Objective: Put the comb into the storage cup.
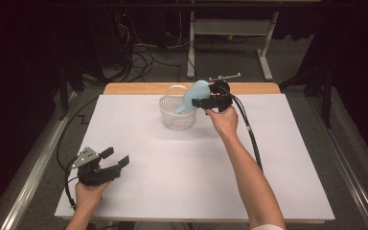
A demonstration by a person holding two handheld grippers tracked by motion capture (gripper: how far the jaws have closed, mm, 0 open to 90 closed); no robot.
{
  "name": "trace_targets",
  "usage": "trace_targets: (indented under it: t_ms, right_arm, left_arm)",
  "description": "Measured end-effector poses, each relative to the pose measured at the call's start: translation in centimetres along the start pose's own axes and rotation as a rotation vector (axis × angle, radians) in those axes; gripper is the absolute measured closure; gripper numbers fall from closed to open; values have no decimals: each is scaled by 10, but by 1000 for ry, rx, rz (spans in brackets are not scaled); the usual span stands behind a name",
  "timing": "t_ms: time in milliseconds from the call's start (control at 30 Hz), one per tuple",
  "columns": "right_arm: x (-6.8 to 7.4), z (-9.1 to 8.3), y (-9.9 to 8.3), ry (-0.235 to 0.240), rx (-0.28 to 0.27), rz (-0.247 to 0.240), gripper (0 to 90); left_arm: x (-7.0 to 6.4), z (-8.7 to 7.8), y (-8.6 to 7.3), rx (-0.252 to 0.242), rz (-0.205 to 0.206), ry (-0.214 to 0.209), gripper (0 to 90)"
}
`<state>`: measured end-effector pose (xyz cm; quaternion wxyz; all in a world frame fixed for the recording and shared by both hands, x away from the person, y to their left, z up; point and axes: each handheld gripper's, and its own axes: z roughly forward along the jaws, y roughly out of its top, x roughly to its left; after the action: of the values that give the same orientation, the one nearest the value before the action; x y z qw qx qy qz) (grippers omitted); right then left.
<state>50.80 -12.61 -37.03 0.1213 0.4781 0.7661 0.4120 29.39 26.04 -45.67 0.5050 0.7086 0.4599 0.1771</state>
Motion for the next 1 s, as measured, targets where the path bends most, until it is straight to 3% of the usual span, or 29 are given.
trace_targets:
  t_ms: [233,1000]
  right_arm:
    - [1,-8,-3,-20,-13,-36,267]
    - [-2,-35,-12,-24,-63,-78,267]
  left_arm:
    - [0,0,0,2,-1,2,236]
    - [0,-1,0,-1,-3,7,236]
